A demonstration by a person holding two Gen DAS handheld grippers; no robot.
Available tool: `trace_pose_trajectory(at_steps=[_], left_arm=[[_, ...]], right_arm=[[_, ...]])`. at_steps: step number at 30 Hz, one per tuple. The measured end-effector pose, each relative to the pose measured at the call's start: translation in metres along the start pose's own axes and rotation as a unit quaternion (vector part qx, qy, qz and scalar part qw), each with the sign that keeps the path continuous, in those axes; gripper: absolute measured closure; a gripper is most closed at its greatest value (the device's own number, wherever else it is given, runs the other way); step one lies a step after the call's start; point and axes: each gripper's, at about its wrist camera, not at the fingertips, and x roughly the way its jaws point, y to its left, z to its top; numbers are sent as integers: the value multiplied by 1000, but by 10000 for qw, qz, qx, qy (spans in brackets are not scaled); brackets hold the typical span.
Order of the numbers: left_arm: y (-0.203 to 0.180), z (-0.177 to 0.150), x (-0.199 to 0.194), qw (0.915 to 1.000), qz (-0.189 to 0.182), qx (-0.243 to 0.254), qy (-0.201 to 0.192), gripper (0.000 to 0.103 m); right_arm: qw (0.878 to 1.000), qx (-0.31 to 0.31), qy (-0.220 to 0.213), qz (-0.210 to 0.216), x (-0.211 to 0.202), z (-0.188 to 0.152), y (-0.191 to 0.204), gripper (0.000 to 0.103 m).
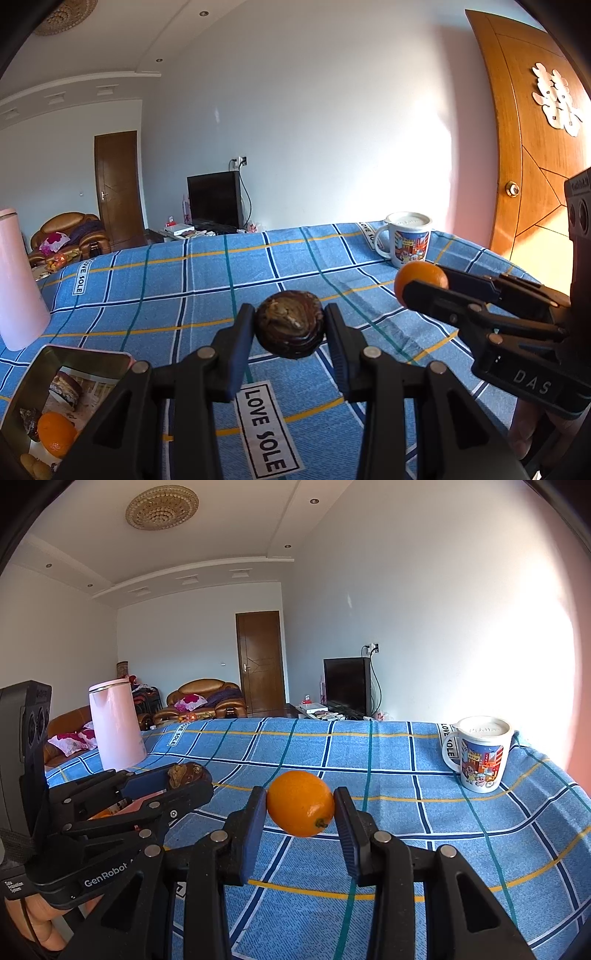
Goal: Organize fruits
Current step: 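Carry the cake over the tin with the left tool while the right carries the orange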
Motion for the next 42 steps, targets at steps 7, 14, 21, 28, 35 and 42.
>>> trace_pose_trajectory(at_steps=[7, 14, 21, 28, 35, 42], left_arm=[[4, -2, -4, 10000, -28, -45, -2, 63], [14, -4, -10, 9999, -13, -161, 21, 63], [31, -8, -19, 9995, 94, -300, 81, 63], [51, -11, -30, 9988, 210, -421, 107, 63], [72, -14, -44, 9978, 424, -504, 125, 63], [90, -18, -55, 9962, 595, -604, 178, 63]], right_arm=[[10000, -28, 67, 28, 2, 0, 2, 64], [9998, -43, 159, 100, 8, 1, 9, 64], [9992, -37, 267, 287, 15, 2, 24, 64], [9980, -88, 297, 560, 22, 7, 46, 64], [9957, -221, 337, 830, 33, 11, 71, 64], [9931, -323, 373, 1064, 43, 14, 94, 64]])
